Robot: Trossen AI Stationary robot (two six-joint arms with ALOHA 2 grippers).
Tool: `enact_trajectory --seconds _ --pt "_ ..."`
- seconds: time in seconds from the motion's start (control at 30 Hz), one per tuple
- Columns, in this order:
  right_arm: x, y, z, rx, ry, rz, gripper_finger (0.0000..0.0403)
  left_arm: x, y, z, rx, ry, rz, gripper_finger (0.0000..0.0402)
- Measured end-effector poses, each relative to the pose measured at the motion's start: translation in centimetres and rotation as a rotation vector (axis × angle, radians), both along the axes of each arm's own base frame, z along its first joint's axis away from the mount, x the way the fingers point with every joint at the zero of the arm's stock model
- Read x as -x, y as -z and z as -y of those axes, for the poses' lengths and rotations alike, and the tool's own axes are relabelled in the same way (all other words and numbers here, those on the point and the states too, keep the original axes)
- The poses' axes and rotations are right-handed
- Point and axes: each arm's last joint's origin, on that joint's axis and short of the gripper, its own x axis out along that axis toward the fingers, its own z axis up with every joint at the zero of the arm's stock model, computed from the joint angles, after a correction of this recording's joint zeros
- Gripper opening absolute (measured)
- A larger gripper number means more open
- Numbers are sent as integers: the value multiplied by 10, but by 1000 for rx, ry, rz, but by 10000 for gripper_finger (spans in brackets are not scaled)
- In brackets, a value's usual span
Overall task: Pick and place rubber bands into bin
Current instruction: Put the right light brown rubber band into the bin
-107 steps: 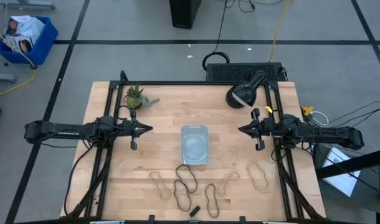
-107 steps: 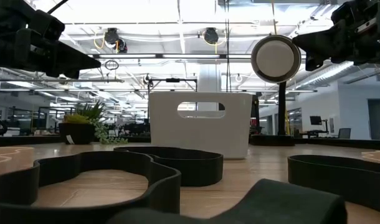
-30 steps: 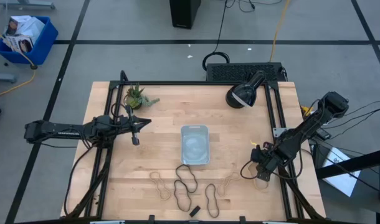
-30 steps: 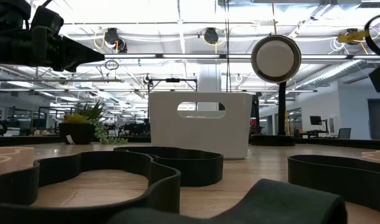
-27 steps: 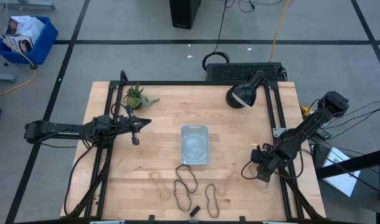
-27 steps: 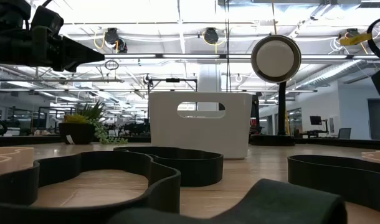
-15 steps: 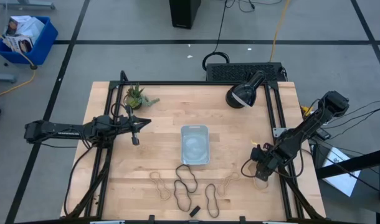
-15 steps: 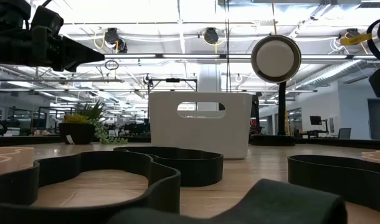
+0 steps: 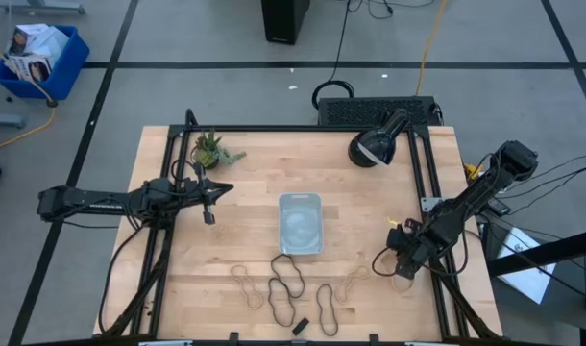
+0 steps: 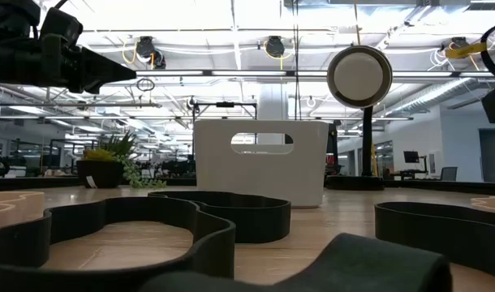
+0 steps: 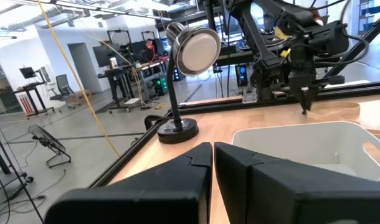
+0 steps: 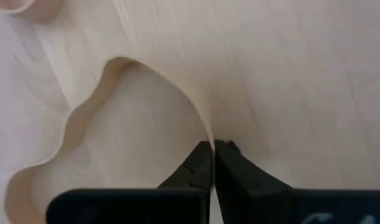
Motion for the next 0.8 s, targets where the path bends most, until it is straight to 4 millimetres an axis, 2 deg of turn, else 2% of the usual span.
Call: enact_trajectory --seconds 0.43,0.63,0.8 --pt "-26 -97 -6 293 -123 223 1 0 0 0 -1 0 0 26" --pt "-41 -128 2 454 -151 350 1 0 0 0 1 0 0 26" --pt "-58 -149 14 496 -162 396 1 0 0 0 1 0 1 26"
